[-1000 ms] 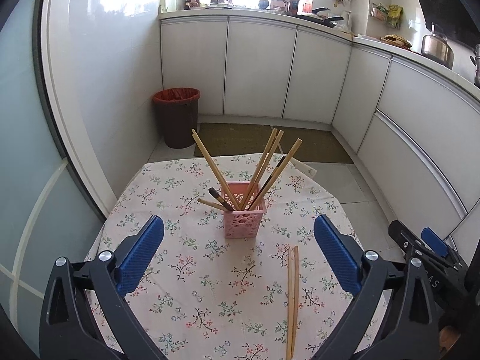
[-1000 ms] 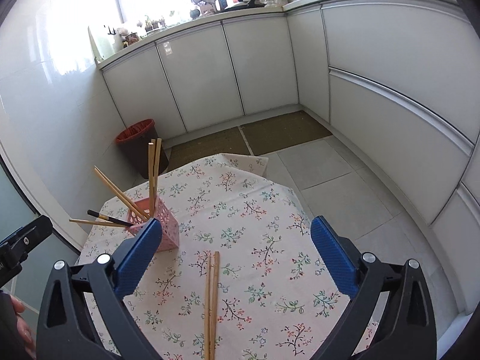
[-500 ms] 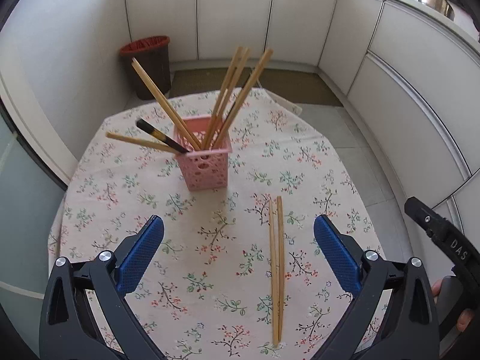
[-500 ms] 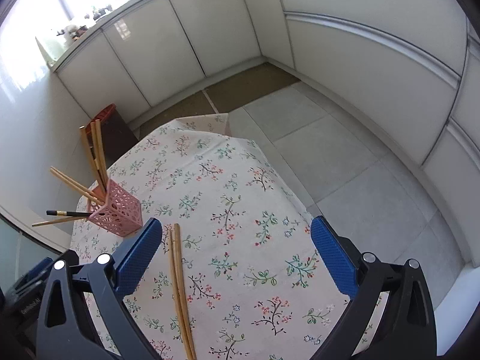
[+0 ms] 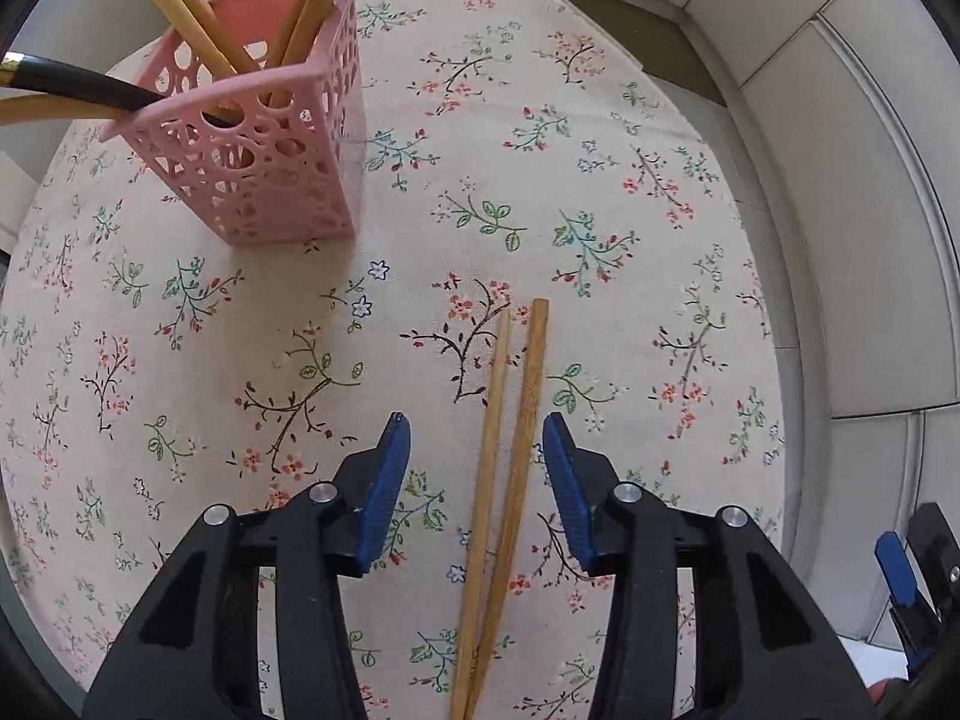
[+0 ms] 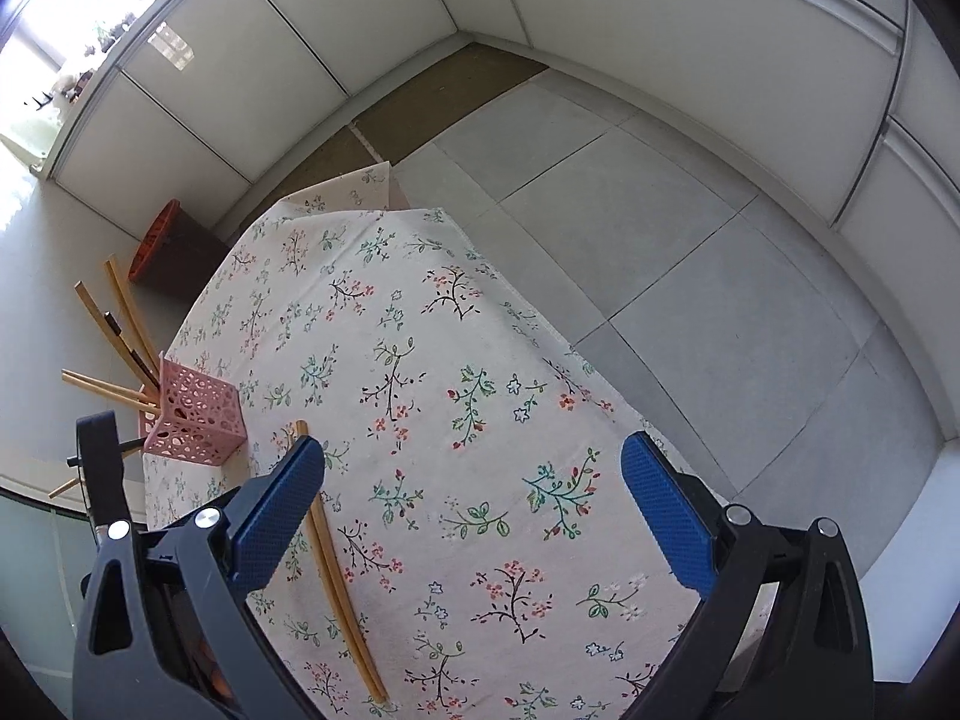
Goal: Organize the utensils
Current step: 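Move both tools down to the last two wooden chopsticks, then close the left tool on one chopstick while the right tool grasps the other, lift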
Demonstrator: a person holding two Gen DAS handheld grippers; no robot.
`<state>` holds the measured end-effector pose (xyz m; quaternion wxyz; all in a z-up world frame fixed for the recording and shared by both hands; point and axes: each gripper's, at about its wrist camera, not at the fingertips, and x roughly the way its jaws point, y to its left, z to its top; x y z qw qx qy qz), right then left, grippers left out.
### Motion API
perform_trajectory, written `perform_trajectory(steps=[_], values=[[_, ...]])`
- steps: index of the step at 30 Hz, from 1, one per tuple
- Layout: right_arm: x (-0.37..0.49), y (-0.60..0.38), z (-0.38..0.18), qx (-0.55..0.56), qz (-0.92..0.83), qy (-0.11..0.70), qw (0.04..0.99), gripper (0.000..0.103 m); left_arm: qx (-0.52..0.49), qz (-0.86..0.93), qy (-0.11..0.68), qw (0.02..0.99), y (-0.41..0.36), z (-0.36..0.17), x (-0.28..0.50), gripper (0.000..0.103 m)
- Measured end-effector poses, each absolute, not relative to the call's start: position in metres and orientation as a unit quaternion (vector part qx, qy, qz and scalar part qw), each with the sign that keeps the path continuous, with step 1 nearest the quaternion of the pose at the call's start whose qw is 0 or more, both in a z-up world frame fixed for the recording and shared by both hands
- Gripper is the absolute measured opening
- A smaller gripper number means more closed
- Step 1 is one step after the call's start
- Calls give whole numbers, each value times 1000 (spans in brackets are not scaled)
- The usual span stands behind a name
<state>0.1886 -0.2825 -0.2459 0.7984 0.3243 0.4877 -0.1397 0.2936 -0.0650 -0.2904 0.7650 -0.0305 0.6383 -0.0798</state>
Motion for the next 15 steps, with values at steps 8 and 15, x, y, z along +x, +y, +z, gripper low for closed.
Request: perform_trajectory(steps=[8, 15], values=[[194, -282, -252, 307, -138, 503, 796, 96, -12, -69, 643, 763, -74, -308, 305, 24], [204, -275, -260, 296, -146, 514, 792, 96, 7, -80, 639, 765, -75, -314, 305, 5]])
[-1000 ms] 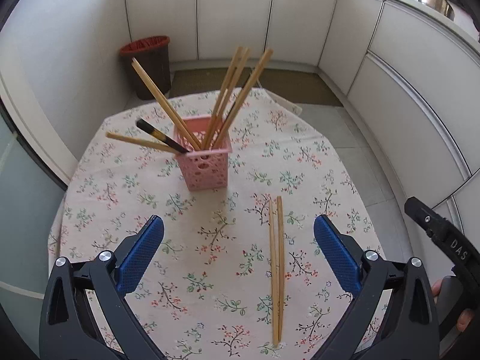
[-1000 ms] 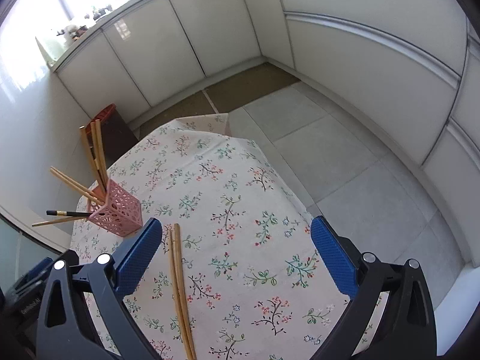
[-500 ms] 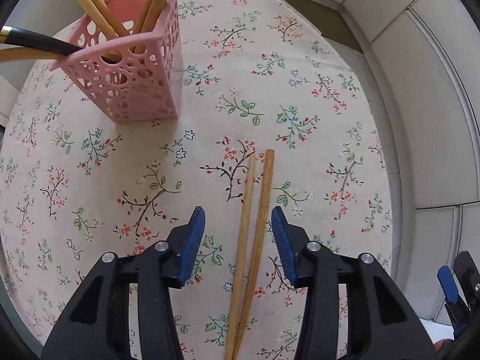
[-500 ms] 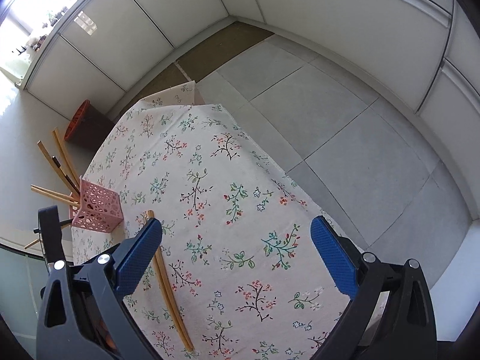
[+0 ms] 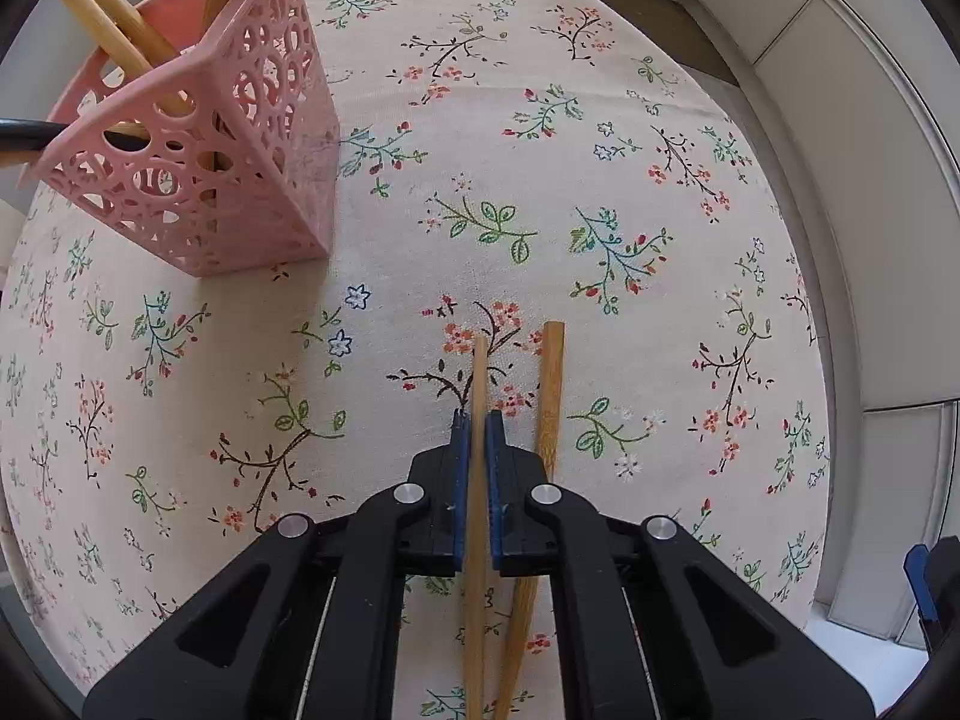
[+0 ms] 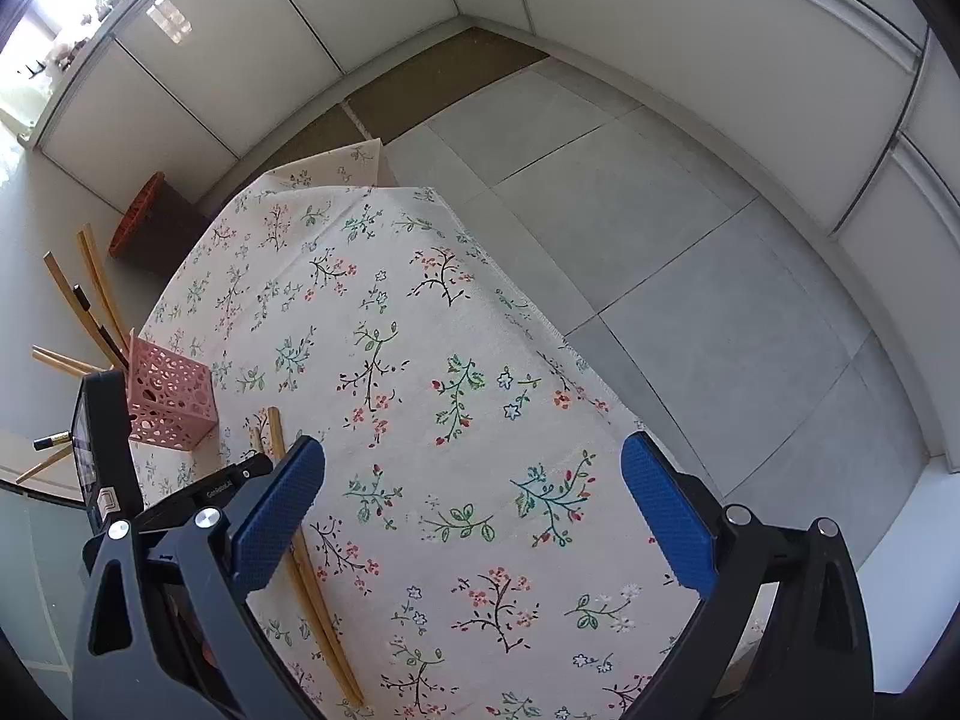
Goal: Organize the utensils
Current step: 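Close the left tool on one chopstick while the right tool grasps the other, lift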
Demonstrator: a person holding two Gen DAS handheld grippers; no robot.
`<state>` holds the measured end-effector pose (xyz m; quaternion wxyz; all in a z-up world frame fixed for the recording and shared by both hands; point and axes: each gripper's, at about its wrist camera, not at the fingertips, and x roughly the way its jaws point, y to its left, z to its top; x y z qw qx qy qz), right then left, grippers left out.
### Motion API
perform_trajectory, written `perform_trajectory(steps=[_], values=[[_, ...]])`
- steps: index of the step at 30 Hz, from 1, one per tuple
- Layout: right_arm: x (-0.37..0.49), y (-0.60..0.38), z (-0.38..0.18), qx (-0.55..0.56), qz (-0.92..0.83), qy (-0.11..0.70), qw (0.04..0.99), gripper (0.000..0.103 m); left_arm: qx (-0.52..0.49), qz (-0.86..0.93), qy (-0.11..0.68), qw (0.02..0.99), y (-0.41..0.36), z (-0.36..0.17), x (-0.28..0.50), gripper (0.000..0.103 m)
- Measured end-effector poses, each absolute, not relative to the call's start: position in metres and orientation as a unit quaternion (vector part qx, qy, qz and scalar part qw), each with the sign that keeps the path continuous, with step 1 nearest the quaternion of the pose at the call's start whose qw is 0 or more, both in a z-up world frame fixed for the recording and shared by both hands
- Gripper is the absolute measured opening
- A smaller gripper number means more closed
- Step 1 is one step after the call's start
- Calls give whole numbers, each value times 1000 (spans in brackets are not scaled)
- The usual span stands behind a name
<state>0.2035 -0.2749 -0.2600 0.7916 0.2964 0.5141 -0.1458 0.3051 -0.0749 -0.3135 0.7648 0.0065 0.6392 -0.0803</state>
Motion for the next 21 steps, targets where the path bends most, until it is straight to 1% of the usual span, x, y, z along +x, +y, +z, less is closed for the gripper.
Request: perform_trajectory(steps=[7, 10, 17, 19, 20, 21], values=[[238, -235, -267, 230, -140, 529, 805, 96, -9, -82, 639, 765, -36, -309, 293, 4], [259, -213, -274, 196, -128, 543, 807, 96, -18, -87, 630, 772, -13, -296, 283, 4], [303, -154, -297, 141, -105, 576, 798, 95, -17, -94, 581, 808, 25, -244, 256, 4], [312, -139, -305, 125, -99, 586, 795, 91, -21, -97, 569, 816, 30, -230, 253, 4], [316, -132, -310, 119, -93, 594, 790, 84, -19, -97, 563, 821, 33, -224, 253, 4], [319, -126, -314, 115, -88, 602, 785, 75, -18, -98, 557, 825, 36, -220, 250, 4]])
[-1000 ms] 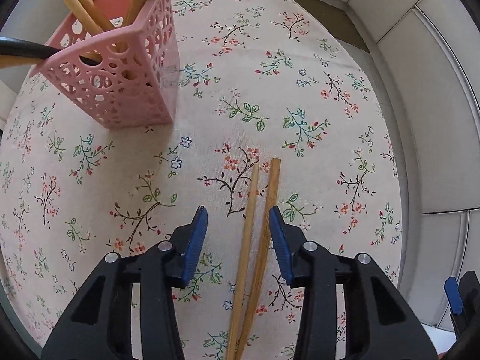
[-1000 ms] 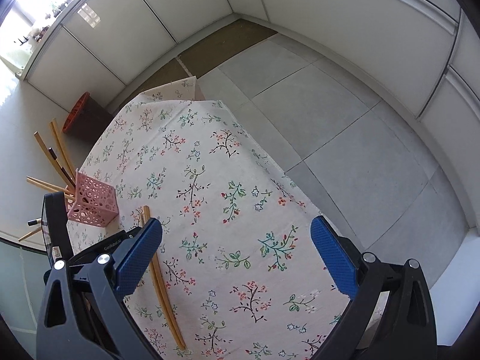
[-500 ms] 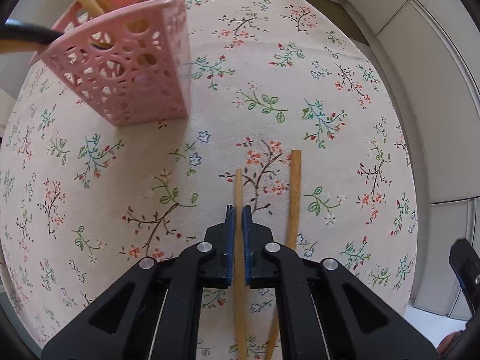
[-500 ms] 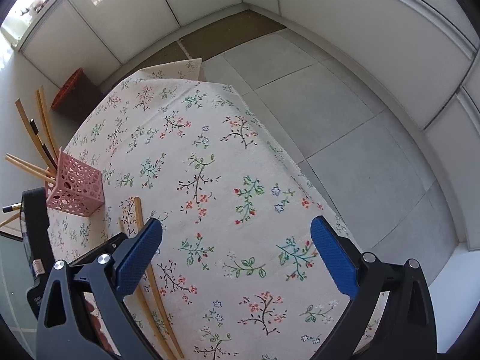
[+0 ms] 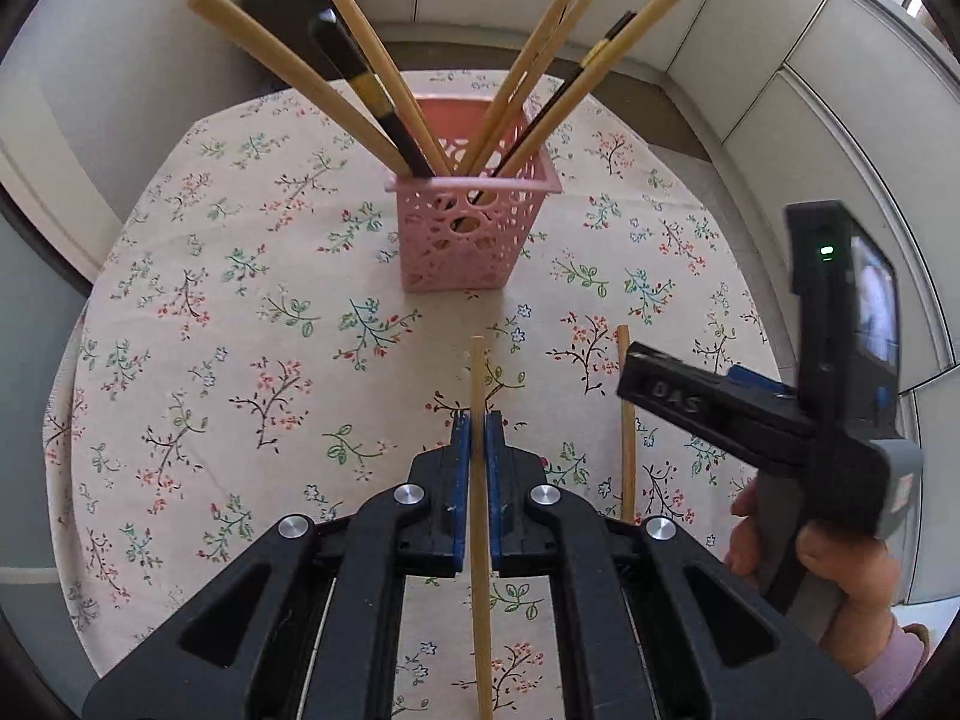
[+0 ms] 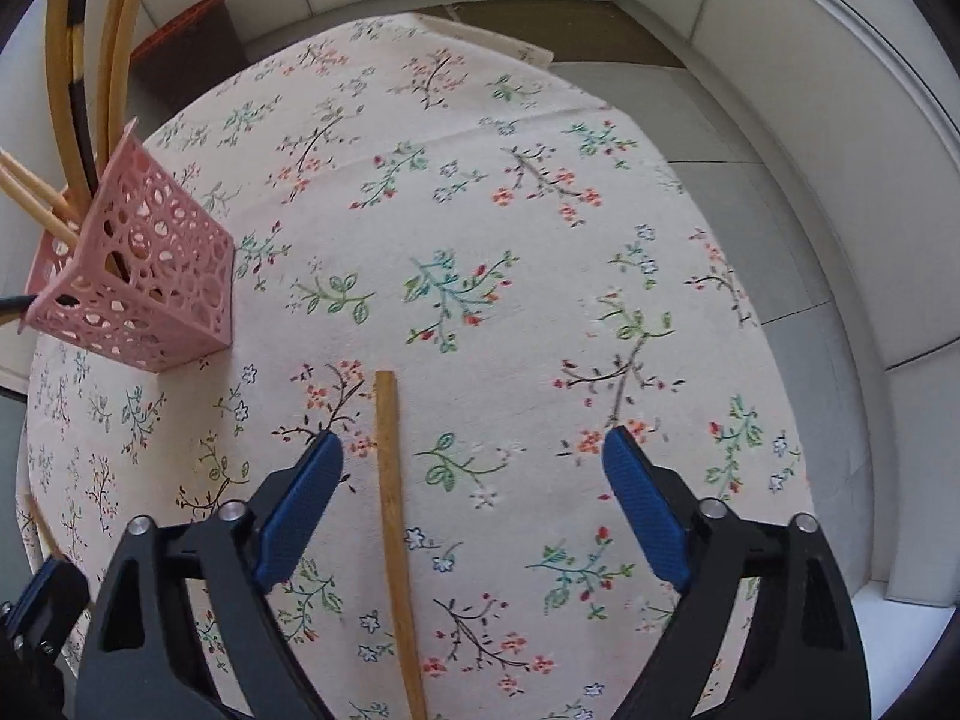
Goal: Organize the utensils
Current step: 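Close the left tool on one chopstick while the right tool grasps the other, lift, then carry both held chopsticks upright over the pink basket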
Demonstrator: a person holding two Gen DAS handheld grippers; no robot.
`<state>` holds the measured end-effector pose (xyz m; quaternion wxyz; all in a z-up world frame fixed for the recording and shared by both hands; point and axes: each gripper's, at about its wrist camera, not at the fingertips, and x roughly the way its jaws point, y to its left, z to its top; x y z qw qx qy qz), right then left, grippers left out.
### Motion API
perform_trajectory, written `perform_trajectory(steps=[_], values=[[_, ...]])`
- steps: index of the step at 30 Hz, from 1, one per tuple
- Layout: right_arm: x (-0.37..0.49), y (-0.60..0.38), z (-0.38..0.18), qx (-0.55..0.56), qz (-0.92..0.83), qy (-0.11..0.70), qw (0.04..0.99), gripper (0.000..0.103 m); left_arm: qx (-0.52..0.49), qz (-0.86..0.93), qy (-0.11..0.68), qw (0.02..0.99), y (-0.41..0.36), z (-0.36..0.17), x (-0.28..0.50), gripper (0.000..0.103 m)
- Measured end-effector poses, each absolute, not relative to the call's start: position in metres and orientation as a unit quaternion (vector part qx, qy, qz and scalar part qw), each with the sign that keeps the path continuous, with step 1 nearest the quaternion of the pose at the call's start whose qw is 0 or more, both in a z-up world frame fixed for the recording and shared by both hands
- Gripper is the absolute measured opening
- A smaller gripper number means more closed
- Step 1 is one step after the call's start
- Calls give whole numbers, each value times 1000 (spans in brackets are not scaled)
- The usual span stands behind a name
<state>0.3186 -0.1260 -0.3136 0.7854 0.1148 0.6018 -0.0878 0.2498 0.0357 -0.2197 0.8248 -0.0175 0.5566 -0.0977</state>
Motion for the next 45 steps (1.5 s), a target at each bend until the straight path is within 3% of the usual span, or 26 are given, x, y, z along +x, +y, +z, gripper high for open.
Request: perform_trajectory(steps=[2, 4, 5, 6, 7, 14, 34, 45], values=[[324, -115, -324, 109, -74, 620, 773, 60, -15, -100, 549, 830, 39, -215, 248, 4], [326, -107, -326, 91, -77, 615, 779, 54, -12, -100, 542, 834, 42, -209, 246, 4], [327, -104, -325, 91, -66, 615, 781, 40, -11, -101, 540, 836, 42, -208, 244, 4], [328, -102, -324, 97, -56, 615, 781, 20, -10, -101, 537, 838, 43, -206, 243, 4], [328, -100, -323, 100, -50, 618, 778, 8, -9, -100, 534, 839, 41, -206, 243, 4], [306, -121, -311, 169, -42, 613, 771, 8, -10, -103, 513, 852, 49, -186, 228, 4], [155, -144, -134, 158, 37, 443, 882, 8, -36, -135, 425, 894, 62, -109, 164, 4], [172, -160, -43, 163, 51, 362, 916, 8, -23, -137, 371, 918, 57, -39, 188, 4]])
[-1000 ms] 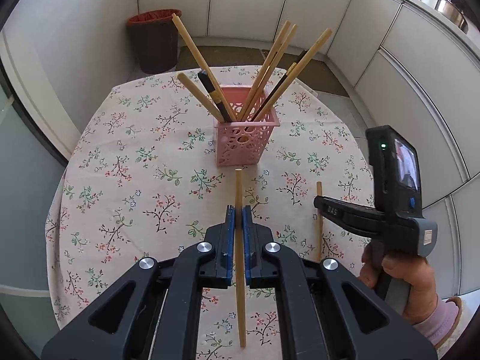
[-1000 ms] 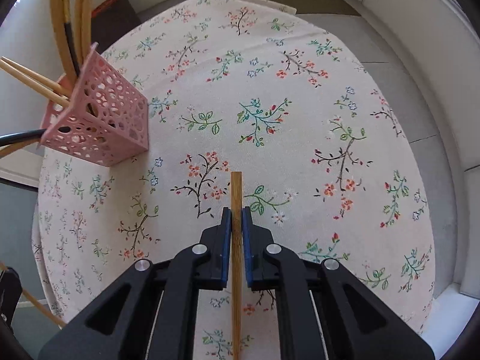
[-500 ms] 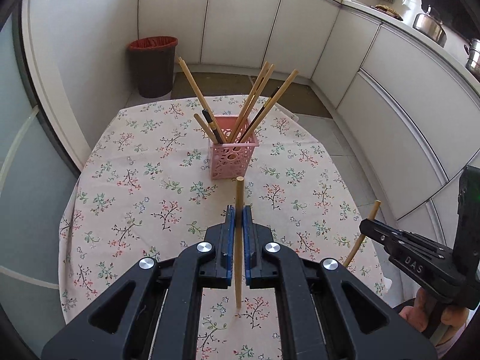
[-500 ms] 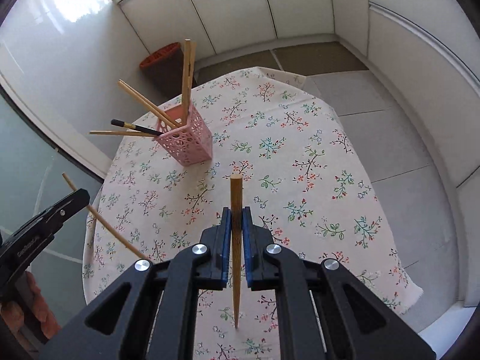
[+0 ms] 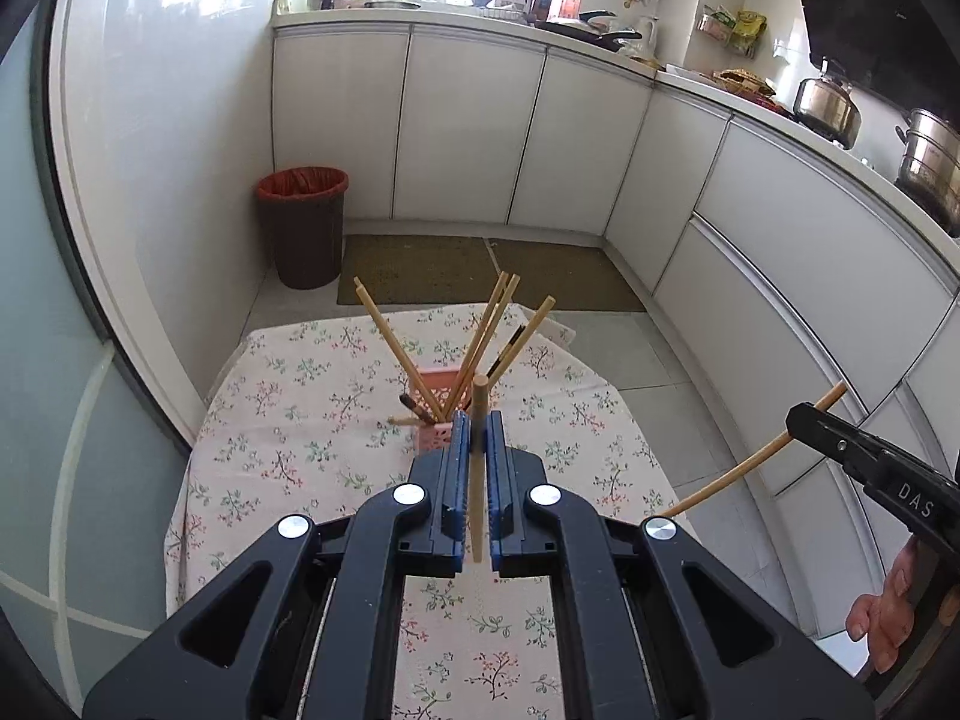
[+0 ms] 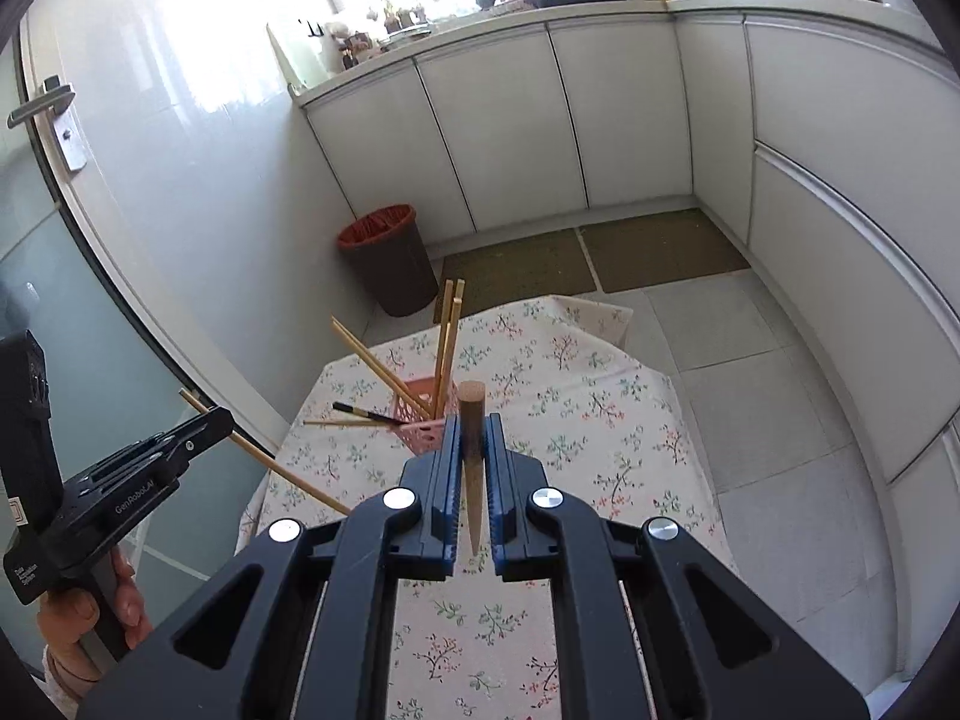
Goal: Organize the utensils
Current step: 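Carry both held chopsticks upright over the pink basket, then lower the chopsticks into the pink basket and open both tools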
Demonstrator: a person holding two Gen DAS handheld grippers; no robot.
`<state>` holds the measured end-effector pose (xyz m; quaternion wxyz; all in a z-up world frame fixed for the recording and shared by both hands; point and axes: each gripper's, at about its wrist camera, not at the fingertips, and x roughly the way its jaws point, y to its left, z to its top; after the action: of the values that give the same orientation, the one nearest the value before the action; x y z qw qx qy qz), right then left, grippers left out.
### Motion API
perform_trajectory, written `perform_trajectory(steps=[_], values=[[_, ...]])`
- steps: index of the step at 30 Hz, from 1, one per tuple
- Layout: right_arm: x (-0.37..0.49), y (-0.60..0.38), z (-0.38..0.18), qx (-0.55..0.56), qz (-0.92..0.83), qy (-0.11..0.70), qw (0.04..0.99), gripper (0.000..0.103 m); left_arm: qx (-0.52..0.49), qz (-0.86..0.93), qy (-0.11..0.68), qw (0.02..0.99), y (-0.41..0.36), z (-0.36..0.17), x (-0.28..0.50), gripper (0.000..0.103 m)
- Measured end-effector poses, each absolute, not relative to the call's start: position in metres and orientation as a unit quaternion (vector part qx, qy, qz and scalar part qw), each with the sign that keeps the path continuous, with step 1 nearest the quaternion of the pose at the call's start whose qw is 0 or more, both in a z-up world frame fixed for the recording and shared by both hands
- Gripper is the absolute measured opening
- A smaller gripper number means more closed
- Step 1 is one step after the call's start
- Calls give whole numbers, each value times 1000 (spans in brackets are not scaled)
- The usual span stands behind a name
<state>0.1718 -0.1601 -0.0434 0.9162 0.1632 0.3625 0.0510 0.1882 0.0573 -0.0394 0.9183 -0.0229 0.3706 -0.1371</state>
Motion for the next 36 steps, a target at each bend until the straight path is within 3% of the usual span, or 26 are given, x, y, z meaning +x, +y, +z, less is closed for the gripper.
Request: perform_trajectory(steps=[16, 27, 32, 36], values=[[218, -168, -27, 160, 65, 343, 923, 8, -36, -103, 321, 941, 49, 2, 272, 4], [240, -164, -45, 159, 63, 361, 917, 8, -44, -63, 343, 936, 55, -40, 320, 5], [245, -158, -49, 157, 65, 366, 915, 8, -31, -82, 405, 910, 50, -85, 334, 8], [250, -150, -43, 156, 66, 355, 919, 8, -34, -60, 386, 920, 64, -84, 317, 10]])
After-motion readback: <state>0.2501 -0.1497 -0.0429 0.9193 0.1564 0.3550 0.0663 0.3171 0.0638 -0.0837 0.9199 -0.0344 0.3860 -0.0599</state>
